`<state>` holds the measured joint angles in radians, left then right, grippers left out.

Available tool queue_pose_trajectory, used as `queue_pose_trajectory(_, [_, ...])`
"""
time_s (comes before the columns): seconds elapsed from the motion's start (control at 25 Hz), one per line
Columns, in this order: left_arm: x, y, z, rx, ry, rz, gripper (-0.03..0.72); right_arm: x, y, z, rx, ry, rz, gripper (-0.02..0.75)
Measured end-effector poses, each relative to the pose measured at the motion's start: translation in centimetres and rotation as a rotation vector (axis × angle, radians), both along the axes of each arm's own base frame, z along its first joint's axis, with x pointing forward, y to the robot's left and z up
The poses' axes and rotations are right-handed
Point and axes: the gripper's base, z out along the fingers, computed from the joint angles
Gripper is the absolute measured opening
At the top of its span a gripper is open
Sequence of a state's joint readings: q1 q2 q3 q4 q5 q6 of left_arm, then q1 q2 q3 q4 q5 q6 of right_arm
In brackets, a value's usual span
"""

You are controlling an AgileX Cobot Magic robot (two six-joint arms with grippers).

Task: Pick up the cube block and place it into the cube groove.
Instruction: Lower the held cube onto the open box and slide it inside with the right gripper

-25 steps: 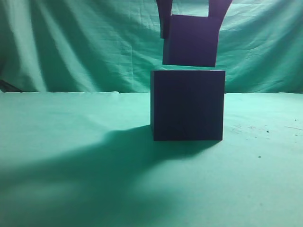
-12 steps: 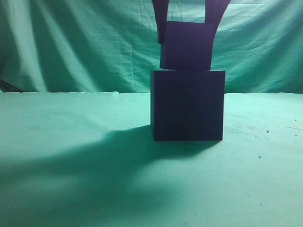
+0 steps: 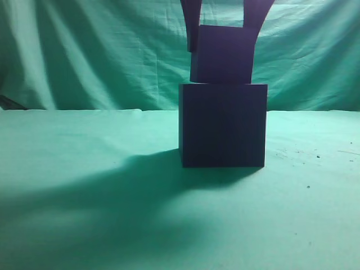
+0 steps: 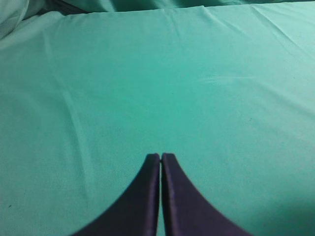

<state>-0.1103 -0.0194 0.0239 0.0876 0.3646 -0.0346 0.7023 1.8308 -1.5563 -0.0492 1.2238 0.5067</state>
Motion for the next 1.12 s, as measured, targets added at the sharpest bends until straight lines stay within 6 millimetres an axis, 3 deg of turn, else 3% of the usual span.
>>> queue_pose_trajectory(1.12, [0.00, 0.00, 0.00, 0.000, 0.000, 0.000, 0.000, -0.23, 0.05, 0.04, 0.010, 0.015, 0.018, 0.436])
